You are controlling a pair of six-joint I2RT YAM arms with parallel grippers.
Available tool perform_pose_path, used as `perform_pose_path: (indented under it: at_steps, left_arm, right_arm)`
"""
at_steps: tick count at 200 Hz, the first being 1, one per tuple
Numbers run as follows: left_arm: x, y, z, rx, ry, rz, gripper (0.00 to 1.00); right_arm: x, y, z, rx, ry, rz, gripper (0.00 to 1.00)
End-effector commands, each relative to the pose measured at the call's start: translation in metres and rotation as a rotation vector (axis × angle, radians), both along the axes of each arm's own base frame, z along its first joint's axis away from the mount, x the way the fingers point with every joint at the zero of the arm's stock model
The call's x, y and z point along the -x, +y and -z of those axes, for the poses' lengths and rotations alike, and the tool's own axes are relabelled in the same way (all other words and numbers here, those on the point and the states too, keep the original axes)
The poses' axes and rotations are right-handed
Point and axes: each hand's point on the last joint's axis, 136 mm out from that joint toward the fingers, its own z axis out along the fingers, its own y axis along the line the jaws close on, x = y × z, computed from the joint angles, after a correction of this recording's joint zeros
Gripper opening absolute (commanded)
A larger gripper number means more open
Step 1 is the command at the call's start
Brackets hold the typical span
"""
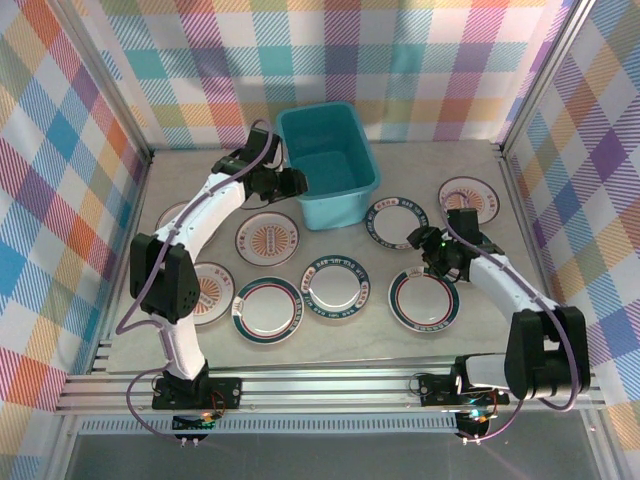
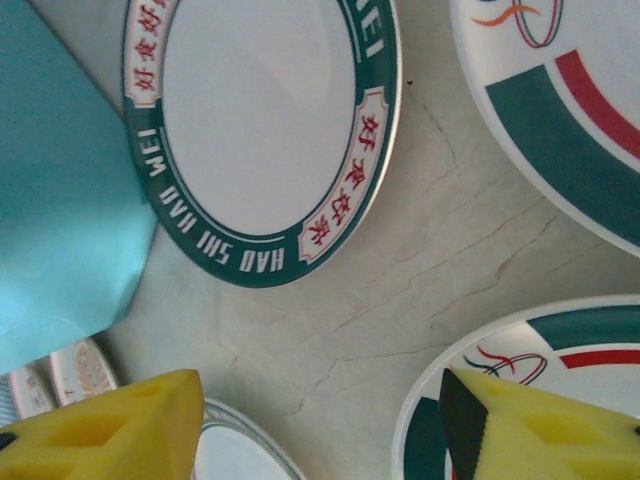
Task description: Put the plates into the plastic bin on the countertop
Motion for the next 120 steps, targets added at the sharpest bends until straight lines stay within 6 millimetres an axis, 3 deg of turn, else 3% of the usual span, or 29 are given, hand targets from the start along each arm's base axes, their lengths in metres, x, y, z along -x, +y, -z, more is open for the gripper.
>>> perform_pose_path:
  at_steps: [1, 120]
  left_arm:
    - [0.001, -0.004, 0.005, -0.027, 0.015, 0.026, 0.47]
    - [-0.005, 0.001, -0.006, -0.072, -0.005, 0.038, 0.28]
  right_arm:
    - [-0.016, -0.003, -0.006, 0.013, -0.033, 0.054, 0.63]
    - [-0.049, -0.016, 0.014, 0.133, -0.002, 0.062, 0.61]
